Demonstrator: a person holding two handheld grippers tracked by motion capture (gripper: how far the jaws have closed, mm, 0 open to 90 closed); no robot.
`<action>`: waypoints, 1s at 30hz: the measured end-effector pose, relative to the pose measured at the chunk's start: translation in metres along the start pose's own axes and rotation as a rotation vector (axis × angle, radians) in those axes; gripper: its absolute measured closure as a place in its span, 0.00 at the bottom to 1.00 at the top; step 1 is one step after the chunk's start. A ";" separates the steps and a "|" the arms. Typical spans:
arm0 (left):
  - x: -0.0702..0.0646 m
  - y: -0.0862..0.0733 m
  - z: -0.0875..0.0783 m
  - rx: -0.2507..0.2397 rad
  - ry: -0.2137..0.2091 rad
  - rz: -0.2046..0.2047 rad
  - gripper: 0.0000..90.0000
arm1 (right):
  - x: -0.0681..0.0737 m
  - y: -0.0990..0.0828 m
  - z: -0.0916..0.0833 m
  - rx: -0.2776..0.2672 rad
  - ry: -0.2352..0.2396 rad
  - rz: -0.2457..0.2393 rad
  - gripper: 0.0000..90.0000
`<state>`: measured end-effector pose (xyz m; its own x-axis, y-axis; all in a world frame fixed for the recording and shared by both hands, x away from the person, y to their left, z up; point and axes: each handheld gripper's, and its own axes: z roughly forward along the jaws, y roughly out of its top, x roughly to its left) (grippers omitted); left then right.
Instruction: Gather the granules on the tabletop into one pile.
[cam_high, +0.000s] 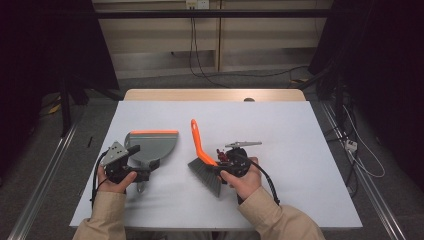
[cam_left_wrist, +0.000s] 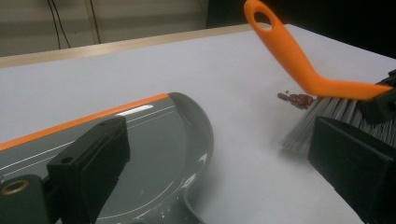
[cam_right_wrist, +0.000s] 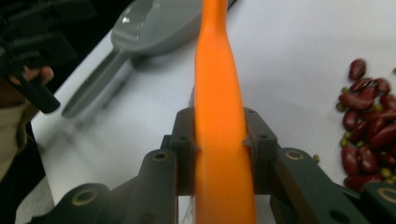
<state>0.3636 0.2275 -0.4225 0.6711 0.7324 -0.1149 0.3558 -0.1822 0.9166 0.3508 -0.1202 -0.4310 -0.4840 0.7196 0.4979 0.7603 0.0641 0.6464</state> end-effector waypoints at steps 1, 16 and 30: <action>0.000 0.000 0.000 -0.001 0.000 0.001 0.06 | -0.001 -0.002 0.001 0.011 0.002 -0.012 0.79; 0.001 0.000 0.000 0.002 0.002 0.000 0.06 | -0.038 0.016 -0.010 0.029 -0.031 -0.190 0.78; 0.000 0.000 0.000 0.001 0.001 -0.002 0.06 | -0.033 0.030 -0.023 0.030 0.096 -0.305 0.79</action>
<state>0.3639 0.2278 -0.4228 0.6694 0.7337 -0.1163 0.3580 -0.1814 0.9159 0.3793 -0.1576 -0.4150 -0.7293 0.5954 0.3372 0.5856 0.2882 0.7576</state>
